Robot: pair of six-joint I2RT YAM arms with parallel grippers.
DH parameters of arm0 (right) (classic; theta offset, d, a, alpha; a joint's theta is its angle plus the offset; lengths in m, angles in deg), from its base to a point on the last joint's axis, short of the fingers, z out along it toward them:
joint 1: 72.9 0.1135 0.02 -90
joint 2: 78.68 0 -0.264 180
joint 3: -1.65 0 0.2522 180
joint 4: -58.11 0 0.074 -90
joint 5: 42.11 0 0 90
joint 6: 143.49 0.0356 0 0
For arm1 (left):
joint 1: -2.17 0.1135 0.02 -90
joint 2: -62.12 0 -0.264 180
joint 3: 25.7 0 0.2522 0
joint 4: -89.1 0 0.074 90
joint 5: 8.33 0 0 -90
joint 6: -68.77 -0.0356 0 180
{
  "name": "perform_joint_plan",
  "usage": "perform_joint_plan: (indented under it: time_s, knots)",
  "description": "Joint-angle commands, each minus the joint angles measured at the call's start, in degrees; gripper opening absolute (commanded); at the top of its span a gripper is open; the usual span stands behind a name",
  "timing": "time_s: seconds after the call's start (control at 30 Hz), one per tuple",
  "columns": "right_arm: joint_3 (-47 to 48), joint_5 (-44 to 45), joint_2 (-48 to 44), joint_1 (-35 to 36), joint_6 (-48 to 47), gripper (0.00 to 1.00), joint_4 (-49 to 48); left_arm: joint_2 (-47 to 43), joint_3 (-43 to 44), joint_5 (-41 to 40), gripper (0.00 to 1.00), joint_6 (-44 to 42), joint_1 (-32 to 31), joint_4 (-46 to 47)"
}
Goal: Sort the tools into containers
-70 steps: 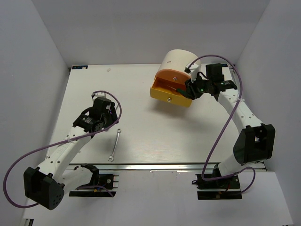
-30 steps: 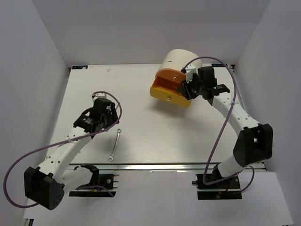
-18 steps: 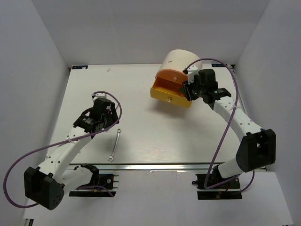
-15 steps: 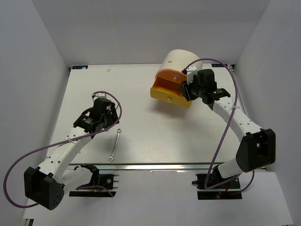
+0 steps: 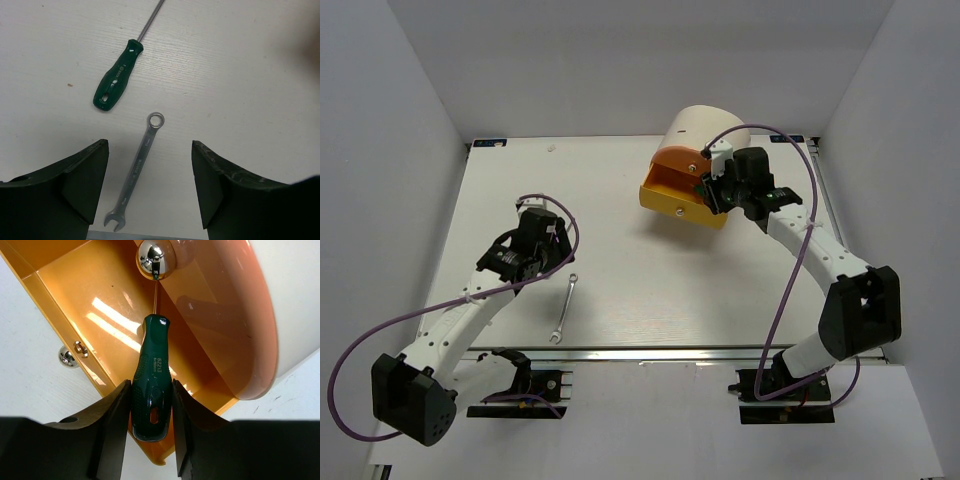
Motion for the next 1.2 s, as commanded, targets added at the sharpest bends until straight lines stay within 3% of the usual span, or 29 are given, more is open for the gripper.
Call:
perform_joint_plan:
  time_s: [0.0,0.2,0.5,0.57,0.67,0.7,0.77,0.93,1.17]
  knots:
    - [1.9,-0.5,-2.2,0.4,-0.6,0.36,-1.3,-0.5,-0.4,1.0,0.77,0.3,0.3,1.7]
    - [2.9,-4.0,-6.0,0.4,-2.8,0.49,-0.2,1.6,0.5,1.0,0.76,-0.4,0.3,1.9]
    - [3.6,-6.4,-8.1,0.3,-4.4,0.56,1.4,6.6,2.2,-0.1,0.76,-3.7,0.3,1.0]
    - [3.6,-11.0,-9.1,0.0,-5.2,0.54,1.7,7.2,2.9,-1.3,0.76,-4.3,0.5,0.5]
    - [2.0,-21.9,-13.1,-1.1,-10.2,0.42,1.1,9.2,3.5,-1.7,0.74,-6.2,2.5,0.1]
    - [-0.6,-23.9,-15.5,-1.3,-11.4,0.33,0.1,9.8,3.4,-1.0,0.73,-7.9,3.4,0.8]
    - [-3.5,-27.6,-17.5,-1.2,-11.9,0.30,-2.3,12.4,3.2,-0.1,0.71,-9.5,6.0,1.7]
    - [-4.8,-29.0,-18.0,-1.3,-10.2,0.48,-0.7,20.3,4.6,2.2,0.73,-15.6,9.2,5.5]
    - [-7.2,-28.2,-20.2,-1.4,-8.9,0.50,-0.8,31.6,9.3,5.6,0.74,-20.0,9.6,9.8]
